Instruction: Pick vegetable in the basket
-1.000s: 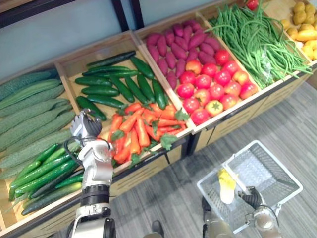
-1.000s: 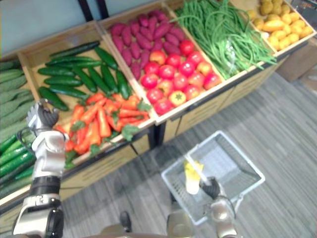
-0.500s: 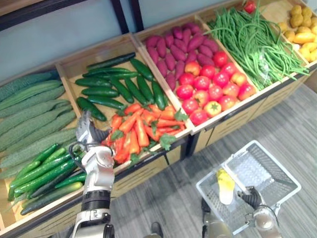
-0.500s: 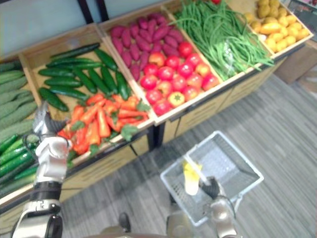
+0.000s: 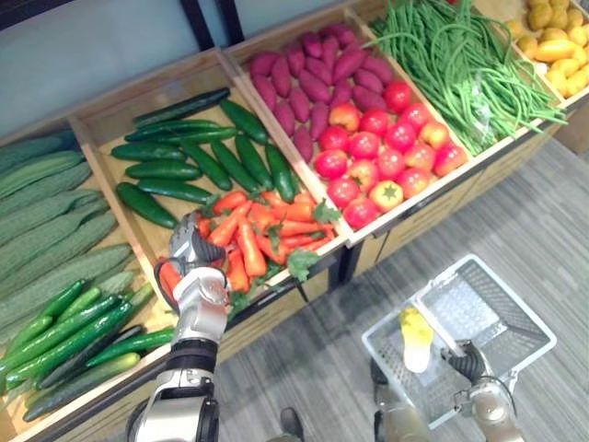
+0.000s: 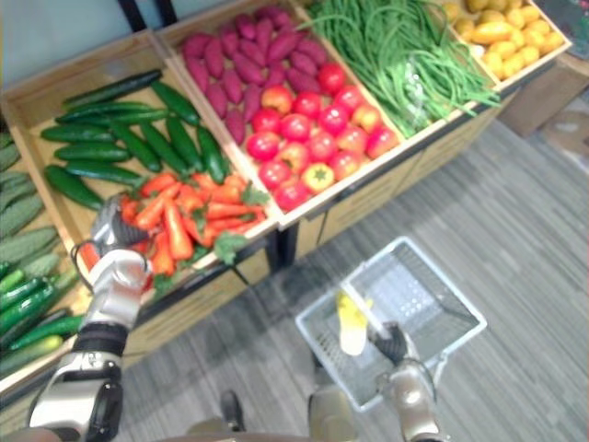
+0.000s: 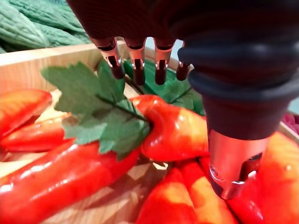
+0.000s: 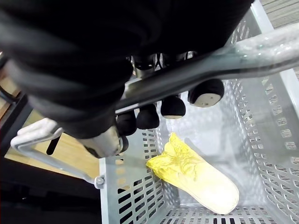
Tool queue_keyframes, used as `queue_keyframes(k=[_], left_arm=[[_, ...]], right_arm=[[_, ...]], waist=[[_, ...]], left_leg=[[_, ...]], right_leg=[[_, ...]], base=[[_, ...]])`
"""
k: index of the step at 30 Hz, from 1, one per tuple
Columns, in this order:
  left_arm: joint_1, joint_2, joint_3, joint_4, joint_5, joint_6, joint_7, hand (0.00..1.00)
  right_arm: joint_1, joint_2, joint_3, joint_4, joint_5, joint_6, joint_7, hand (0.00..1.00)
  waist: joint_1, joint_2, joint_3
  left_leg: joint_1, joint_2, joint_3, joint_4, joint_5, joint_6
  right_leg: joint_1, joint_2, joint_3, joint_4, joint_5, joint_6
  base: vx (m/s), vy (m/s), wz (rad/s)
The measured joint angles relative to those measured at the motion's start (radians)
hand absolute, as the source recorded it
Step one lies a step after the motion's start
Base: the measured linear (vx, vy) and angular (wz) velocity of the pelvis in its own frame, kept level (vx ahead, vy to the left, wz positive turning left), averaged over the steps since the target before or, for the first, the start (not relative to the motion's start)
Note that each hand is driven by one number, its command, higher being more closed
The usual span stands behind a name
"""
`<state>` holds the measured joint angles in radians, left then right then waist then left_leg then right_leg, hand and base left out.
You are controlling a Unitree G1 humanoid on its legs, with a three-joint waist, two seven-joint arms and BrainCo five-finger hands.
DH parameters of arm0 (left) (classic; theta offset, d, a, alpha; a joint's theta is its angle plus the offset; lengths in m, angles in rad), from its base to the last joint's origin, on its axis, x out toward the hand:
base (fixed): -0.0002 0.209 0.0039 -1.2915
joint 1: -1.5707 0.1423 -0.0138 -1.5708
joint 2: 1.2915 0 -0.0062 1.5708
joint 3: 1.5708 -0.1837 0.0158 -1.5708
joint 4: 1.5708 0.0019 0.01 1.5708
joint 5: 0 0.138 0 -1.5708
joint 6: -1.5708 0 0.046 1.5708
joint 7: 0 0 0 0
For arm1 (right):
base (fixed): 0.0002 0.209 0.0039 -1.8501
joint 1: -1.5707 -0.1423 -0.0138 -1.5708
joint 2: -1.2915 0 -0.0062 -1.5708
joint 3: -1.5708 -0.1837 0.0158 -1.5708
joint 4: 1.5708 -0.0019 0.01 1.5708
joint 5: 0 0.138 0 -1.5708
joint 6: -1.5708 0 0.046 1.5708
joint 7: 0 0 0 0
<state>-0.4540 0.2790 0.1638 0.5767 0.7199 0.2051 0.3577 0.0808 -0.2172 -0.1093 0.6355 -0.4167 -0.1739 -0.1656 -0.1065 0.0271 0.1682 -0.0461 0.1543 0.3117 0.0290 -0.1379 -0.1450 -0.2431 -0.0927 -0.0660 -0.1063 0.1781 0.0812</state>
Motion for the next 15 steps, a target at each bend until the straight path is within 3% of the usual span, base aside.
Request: queue_keyframes(k=[1,2,15], left_arm=[[-0.012,0.0,0.0,0.027,-0.002,0.0,0.006,0.0],[-0.016,0.0,0.0,0.037,-0.002,0.0,0.011,1.0],[-0.041,0.042,0.037,0.108,-0.01,-0.01,0.069,1.0]], right_arm=[[0.001,0.0,0.0,0.0,0.004,-0.003,-0.001,1.0],[0.001,0.0,0.0,0.0,0.004,-0.004,-0.001,1.0],[0.024,0.0,-0.001,-0.001,0.004,-0.021,-0.025,1.0]], waist=[[0.0,-0.003,0.002],[-0.001,-0.004,0.002],[-0.025,-0.011,0.018]], left_leg=[[0.003,0.0,0.009,-0.001,0.0,0.0],[0.003,0.0,0.011,-0.001,0.0,0.0],[0.031,0.016,0.063,0.0,-0.012,-0.015]], right_leg=[[-0.003,0.001,0.01,0.0,0.0,0.0],[-0.004,0.002,0.013,0.0,0.001,0.0],[-0.007,0.028,0.058,0.0,0.004,-0.003]], base=[[0.0,-0.014,-0.17],[-0.01,-0.024,-0.17],[0.0,-0.044,-0.12]])
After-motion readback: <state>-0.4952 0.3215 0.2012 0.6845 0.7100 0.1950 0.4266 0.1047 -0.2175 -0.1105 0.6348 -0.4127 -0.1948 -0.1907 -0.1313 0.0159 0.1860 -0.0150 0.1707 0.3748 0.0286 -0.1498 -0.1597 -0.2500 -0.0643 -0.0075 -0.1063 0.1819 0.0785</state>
